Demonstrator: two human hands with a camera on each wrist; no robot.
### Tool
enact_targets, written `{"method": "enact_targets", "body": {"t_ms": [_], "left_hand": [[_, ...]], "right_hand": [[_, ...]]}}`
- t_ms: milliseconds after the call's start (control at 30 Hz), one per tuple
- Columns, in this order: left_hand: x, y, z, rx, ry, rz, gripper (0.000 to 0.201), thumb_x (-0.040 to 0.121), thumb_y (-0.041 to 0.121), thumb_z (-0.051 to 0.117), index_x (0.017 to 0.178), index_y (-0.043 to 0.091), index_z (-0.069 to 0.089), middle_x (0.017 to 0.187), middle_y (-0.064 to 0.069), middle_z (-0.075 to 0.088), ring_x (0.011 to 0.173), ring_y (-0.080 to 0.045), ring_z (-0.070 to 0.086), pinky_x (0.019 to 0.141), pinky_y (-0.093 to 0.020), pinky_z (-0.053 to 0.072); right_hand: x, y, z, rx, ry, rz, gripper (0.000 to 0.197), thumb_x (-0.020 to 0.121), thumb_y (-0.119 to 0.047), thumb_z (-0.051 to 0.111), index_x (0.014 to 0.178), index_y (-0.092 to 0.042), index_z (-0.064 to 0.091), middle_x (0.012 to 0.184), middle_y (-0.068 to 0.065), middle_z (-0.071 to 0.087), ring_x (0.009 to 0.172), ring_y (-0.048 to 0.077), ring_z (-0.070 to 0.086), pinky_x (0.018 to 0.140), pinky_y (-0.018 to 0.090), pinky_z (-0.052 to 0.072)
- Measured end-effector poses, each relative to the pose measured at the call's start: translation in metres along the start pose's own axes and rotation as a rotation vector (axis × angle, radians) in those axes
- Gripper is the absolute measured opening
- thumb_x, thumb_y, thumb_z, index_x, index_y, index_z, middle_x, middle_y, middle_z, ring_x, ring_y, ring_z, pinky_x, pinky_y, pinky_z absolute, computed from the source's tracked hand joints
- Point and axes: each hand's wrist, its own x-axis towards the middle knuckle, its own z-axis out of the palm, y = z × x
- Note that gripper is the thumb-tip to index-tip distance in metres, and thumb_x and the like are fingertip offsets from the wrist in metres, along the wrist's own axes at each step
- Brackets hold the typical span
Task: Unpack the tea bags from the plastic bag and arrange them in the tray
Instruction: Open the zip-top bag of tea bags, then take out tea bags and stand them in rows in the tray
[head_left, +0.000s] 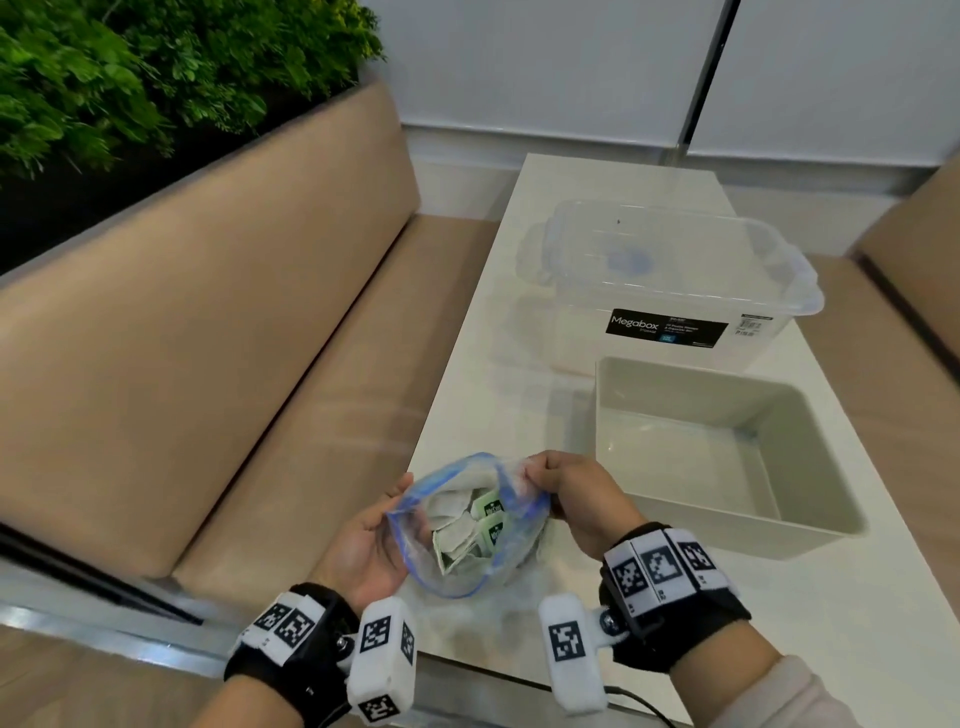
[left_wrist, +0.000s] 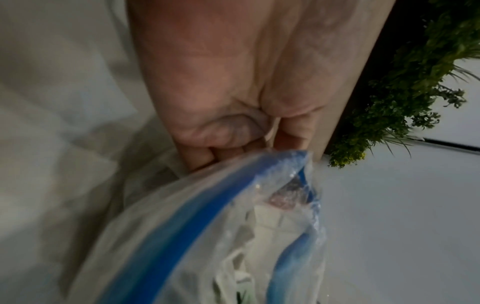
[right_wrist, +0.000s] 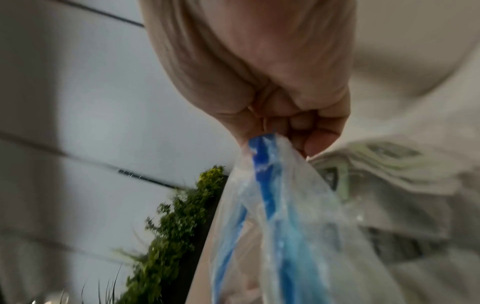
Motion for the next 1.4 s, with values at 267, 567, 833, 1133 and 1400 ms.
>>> {"method": "enact_targets", "body": {"t_ms": [267,567,833,1133,1400], "left_hand": [[-0.003,0.010,0.001,0.396,0.160,-0.035,0.029,0.062,0.013,0.073,0.088,0.011,0.060,0.060,-0.006,0.064,0.052,-0.016,0.062,0.054,-0.026,0.052],[-0.007,0.021,0.034,1.845,-0.105,0.736,0.038,0.069,-0.006,0.064,0.059,0.030,0.057,0.097,0.022,0.059,0.090,0.007,0.055,0.079,-0.017,0.044],[-0.011,0.013,0.047,2.138,0.001,0.448,0.052,0.082,0.013,0.054,0.131,0.030,0.051,0.137,0.016,0.037,0.115,-0.006,0.050,0.090,-0.021,0.044],[-0.003,0.017,0.071,2.032,-0.003,0.332,0.087,0.067,0.002,0.066,0.144,0.012,0.026,0.146,0.002,0.019,0.130,-0.019,0.036,0.104,-0.027,0.038],[0.014,-0.003,0.081,1.841,0.092,0.386,0.084,0.071,-0.003,0.065,0.144,0.008,0.025,0.147,-0.004,0.021,0.134,-0.013,0.028,0.092,-0.003,0.019]], "right_hand": [[0.012,0.024,-0.001,0.252,0.022,0.213,0.027,0.088,0.000,0.049,0.064,-0.009,0.058,0.063,0.007,0.052,0.059,0.021,0.045,0.060,0.029,0.035],[0.002,0.008,0.007,-0.015,0.205,-0.159,0.010,0.090,-0.020,0.060,0.088,-0.023,0.050,0.087,-0.001,0.058,0.069,0.013,0.051,0.065,0.026,0.042],[-0.032,0.003,0.011,-1.077,0.240,-0.426,0.024,0.082,-0.018,0.057,0.093,-0.034,0.072,0.138,-0.004,0.037,0.120,0.020,0.040,0.091,0.028,0.036],[-0.038,-0.016,0.012,-1.421,0.336,-0.466,0.047,0.077,-0.006,0.052,0.117,-0.028,0.061,0.119,0.009,0.048,0.095,0.030,0.051,0.071,0.033,0.036],[-0.012,-0.035,0.011,-1.498,0.139,-0.782,0.043,0.048,-0.007,0.077,0.082,-0.033,0.074,0.089,0.005,0.060,0.074,0.027,0.057,0.062,0.033,0.041]]}}
